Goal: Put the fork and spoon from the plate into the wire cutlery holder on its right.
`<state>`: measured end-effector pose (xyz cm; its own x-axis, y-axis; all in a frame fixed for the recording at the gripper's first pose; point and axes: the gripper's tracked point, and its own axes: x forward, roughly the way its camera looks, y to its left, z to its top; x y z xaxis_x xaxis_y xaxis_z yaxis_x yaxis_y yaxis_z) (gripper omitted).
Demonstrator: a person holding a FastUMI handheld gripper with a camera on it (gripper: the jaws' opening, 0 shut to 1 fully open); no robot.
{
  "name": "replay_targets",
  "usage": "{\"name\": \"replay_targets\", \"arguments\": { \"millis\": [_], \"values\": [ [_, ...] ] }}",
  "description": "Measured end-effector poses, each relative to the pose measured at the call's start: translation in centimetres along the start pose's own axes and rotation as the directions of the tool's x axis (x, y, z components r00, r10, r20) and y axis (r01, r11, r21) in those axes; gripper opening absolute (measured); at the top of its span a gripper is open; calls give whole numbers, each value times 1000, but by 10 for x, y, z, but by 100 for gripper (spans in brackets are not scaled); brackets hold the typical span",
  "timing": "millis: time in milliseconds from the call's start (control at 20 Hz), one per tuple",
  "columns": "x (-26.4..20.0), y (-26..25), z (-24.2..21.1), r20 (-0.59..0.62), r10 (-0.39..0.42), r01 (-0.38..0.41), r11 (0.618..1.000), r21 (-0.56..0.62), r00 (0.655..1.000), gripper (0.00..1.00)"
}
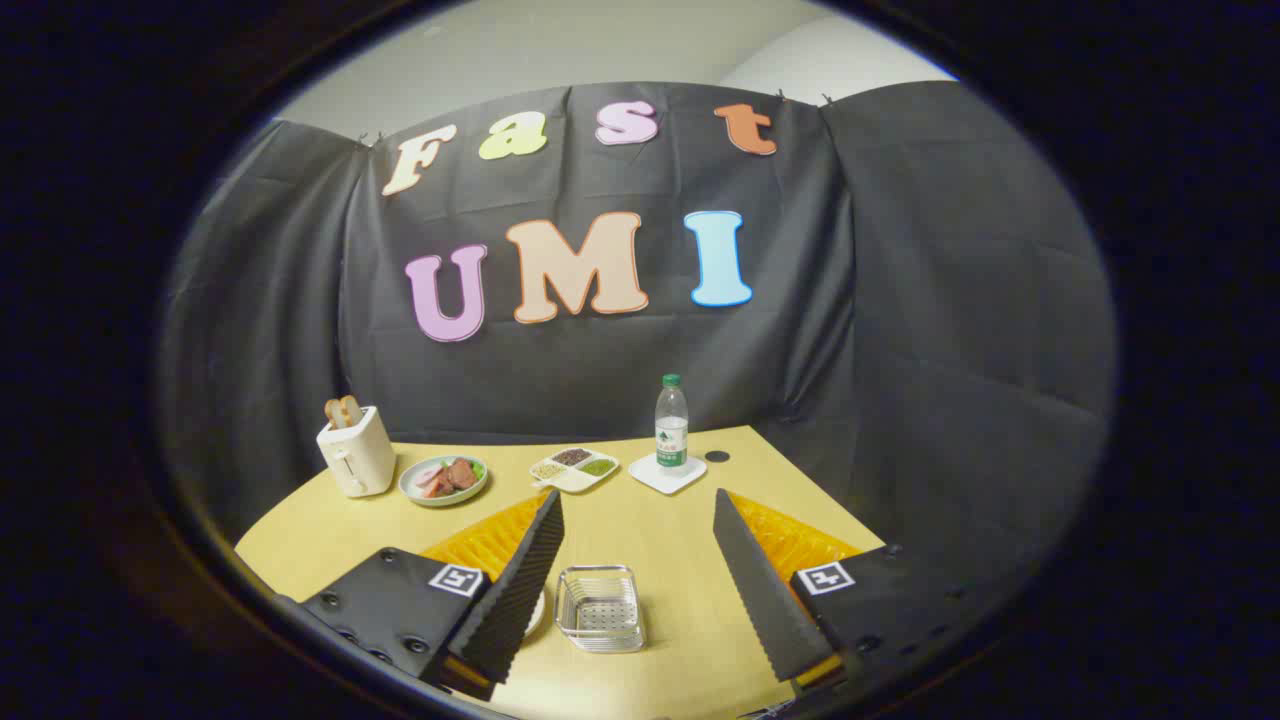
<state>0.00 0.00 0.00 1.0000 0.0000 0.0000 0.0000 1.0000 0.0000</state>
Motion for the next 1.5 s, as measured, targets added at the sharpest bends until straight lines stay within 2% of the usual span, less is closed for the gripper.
{"name": "replay_targets", "arguments": {
  "millis": [300, 950, 1300, 1500],
  "values": [
    [0, 3, -5, -17, 10, -10, 1000, -10, 1000, 97],
    [4, 34, -24, -67, 88, -90, 996, -17, 994, 97],
    [-1, 63, -44, -122, 209, -213, 977, -20, 970, 97],
    [-9, 90, -68, -199, 319, -330, 943, -26, 927, 97]
  ]
}}
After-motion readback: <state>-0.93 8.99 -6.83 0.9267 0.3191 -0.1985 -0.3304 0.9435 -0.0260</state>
